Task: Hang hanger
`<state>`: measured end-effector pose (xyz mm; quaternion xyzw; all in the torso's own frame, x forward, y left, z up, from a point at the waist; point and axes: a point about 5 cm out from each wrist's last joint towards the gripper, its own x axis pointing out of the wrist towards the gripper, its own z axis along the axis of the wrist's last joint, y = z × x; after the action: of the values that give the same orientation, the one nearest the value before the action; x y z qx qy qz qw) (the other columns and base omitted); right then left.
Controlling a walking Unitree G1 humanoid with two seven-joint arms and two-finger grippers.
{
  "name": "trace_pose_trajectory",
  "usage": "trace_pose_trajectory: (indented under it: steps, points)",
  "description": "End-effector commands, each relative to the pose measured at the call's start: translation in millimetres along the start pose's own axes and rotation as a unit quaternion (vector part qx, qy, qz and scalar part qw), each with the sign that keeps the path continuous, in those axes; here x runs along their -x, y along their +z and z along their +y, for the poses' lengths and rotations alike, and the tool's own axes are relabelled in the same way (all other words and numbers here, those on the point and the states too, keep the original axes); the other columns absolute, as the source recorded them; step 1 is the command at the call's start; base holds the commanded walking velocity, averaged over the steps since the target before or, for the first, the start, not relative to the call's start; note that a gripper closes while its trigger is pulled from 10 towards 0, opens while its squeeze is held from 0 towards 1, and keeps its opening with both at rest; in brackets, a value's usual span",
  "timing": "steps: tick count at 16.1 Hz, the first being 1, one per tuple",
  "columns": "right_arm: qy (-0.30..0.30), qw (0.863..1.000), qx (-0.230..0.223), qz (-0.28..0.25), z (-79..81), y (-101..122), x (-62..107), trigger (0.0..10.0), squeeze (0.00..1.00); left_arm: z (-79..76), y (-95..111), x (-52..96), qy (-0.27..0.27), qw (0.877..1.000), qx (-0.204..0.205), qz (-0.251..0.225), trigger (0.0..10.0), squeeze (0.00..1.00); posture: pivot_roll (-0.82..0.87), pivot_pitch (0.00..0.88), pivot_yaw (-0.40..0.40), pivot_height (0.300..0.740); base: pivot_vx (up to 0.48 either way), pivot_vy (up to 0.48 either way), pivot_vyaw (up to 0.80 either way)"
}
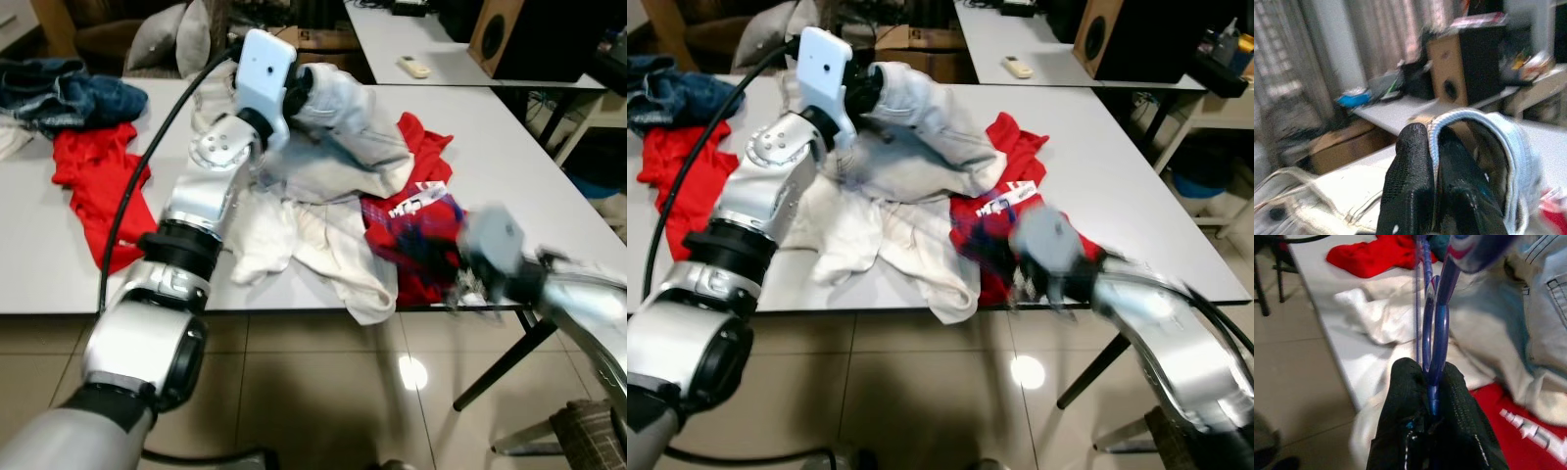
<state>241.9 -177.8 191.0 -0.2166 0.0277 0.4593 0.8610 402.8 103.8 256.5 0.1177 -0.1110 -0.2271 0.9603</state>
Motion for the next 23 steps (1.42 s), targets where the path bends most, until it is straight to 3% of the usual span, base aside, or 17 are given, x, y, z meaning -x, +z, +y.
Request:
trace_pose_trajectory:
  steps: [1,2,3,4,5,7,10,11,16,17,19,23]
  points:
    - [0.002,1.000,0.007,-0.005,-0.2,16.4,15.3,10.0,0.00,-3.5,-22.3,1.7,-0.002,0.998,-0.027,0.053,10.0,0.00,0.01,0.043,0.042,0.740,0.000,0.000,0.00]
    - [-0.004,1.000,0.001,-0.008,-1.6,24.9,27.2,10.0,0.00,-5.5,-42.2,6.8,-0.004,0.995,-0.044,0.092,10.0,0.00,0.00,0.043,0.043,0.740,0.000,0.000,0.00]
    - [-0.006,1.000,-0.001,-0.009,-2.2,27.6,30.6,10.0,0.00,-6.1,-47.8,8.4,-0.004,0.994,-0.048,0.102,10.0,0.00,0.00,0.043,0.043,0.740,0.000,0.000,0.00]
    - [-0.016,1.000,0.004,0.005,-7.1,34.1,45.2,10.0,0.00,-9.8,-72.7,18.5,-0.014,0.989,-0.043,0.144,10.0,0.00,0.00,0.044,0.044,0.740,0.000,0.000,0.00]
    - [-0.018,1.000,0.006,0.010,-8.7,34.9,48.5,10.0,0.00,-10.7,-78.5,21.3,-0.017,0.987,-0.041,0.154,10.0,0.00,0.00,0.045,0.046,0.740,0.000,0.000,0.00]
    - [-0.047,0.999,0.003,0.028,-15.2,33.8,62.6,10.0,0.00,-25.6,-113.6,41.4,-0.074,0.974,-0.021,0.214,10.0,0.00,0.00,0.043,0.046,0.740,0.000,0.000,0.00]
    - [-0.081,0.996,-0.011,0.028,-19.2,34.2,68.3,10.0,0.00,-35.8,-137.1,59.0,-0.102,0.963,0.012,0.248,10.0,0.00,-0.01,0.042,0.044,0.740,0.000,0.000,0.00]
    - [-0.115,0.993,-0.016,0.027,-24.9,32.0,66.0,10.0,0.00,-36.6,-138.9,62.2,-0.111,0.963,0.046,0.243,10.0,1.00,-0.01,0.042,0.043,0.740,0.000,0.000,0.00]
    - [-0.208,0.977,-0.032,-0.026,-49.0,36.5,39.3,10.0,0.00,-41.4,-121.5,59.8,-0.178,0.964,0.093,0.174,10.0,1.00,0.00,0.038,0.036,0.740,0.000,0.000,0.00]
    - [-0.235,0.971,-0.028,-0.034,-60.4,38.6,25.2,10.0,0.00,-44.1,-110.9,63.6,-0.224,0.958,0.098,0.147,10.0,1.00,0.00,0.036,0.040,0.740,0.000,0.000,0.00]
    - [-0.281,0.958,-0.022,-0.047,-87.9,43.9,-3.8,10.0,0.00,-46.5,-79.5,85.9,-0.325,0.936,0.095,0.101,10.0,1.00,0.02,0.031,0.024,0.740,0.000,0.000,0.00]
    - [-0.285,0.957,0.002,-0.054,-101.5,50.5,-32.6,10.0,0.00,-34.3,-39.2,104.7,-0.361,0.926,0.088,0.062,10.0,1.00,0.05,0.026,0.000,0.740,0.000,0.000,0.00]
